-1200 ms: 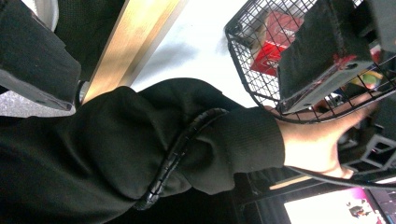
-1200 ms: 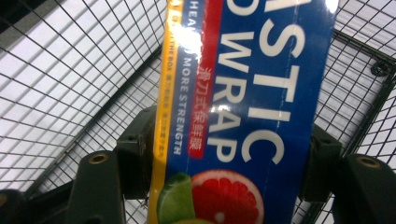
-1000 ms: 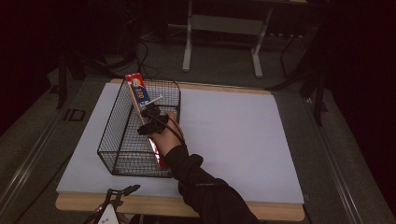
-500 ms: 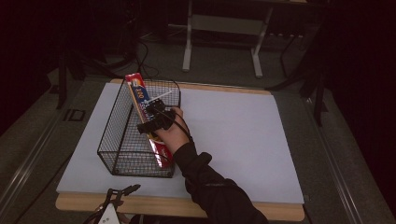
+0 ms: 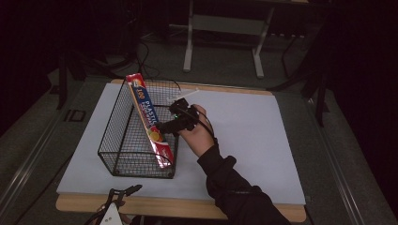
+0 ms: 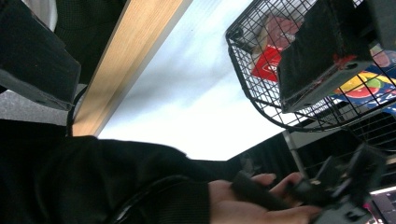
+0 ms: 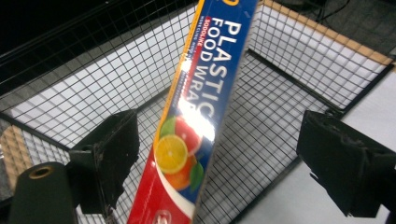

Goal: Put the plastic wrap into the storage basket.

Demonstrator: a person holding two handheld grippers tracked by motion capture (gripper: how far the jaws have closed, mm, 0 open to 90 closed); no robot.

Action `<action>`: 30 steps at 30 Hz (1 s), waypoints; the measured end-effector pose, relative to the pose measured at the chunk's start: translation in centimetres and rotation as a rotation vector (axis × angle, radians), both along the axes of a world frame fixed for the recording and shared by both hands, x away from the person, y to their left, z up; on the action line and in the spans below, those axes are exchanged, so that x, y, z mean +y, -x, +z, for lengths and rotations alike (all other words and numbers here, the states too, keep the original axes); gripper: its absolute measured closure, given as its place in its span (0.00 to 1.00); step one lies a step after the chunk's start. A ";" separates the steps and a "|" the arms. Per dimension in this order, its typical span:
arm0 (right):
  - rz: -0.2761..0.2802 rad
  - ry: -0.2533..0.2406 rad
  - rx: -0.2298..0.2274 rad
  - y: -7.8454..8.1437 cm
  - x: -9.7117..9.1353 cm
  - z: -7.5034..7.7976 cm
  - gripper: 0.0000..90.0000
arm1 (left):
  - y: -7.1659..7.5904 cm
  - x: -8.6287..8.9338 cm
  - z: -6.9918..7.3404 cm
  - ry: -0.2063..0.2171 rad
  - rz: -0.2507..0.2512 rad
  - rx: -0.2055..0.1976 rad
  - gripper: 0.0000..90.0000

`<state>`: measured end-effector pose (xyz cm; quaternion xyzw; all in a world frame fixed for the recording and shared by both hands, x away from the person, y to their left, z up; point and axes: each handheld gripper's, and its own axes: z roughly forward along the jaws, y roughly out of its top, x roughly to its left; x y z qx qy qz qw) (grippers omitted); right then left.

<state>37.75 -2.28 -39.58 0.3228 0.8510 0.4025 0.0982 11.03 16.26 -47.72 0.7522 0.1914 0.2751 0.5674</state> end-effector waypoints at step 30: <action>-0.051 -0.017 -0.070 4.8 -14.7 -3.7 0.17 | 0.0 -0.1 0.0 -0.010 0.015 -0.004 0.00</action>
